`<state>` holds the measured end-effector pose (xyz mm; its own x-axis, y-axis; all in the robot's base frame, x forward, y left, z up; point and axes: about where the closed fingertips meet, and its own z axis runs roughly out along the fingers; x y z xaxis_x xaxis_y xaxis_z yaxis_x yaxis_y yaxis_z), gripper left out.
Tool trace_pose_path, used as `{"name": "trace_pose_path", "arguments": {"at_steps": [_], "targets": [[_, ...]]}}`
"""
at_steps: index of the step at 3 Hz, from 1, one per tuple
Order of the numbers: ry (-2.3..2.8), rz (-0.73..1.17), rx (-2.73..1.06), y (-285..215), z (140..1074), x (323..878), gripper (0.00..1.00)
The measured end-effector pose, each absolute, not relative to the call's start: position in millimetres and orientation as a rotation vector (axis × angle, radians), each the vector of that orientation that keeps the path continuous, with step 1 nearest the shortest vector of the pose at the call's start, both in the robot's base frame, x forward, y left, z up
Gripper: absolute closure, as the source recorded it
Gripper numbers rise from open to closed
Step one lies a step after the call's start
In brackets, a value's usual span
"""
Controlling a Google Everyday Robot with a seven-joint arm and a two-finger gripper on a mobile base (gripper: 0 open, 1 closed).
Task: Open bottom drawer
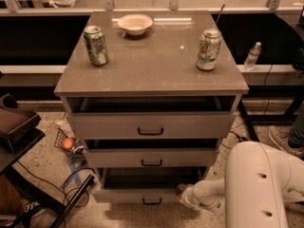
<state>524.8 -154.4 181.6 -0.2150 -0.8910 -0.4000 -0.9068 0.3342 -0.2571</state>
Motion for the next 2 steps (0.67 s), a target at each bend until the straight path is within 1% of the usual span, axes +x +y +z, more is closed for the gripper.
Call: {"name": "trace_pose_path", "arguments": {"at_steps": [2], "targets": [[2.128,0.044,-1.575,-154.5,184.3,524.5,1.0]]}}
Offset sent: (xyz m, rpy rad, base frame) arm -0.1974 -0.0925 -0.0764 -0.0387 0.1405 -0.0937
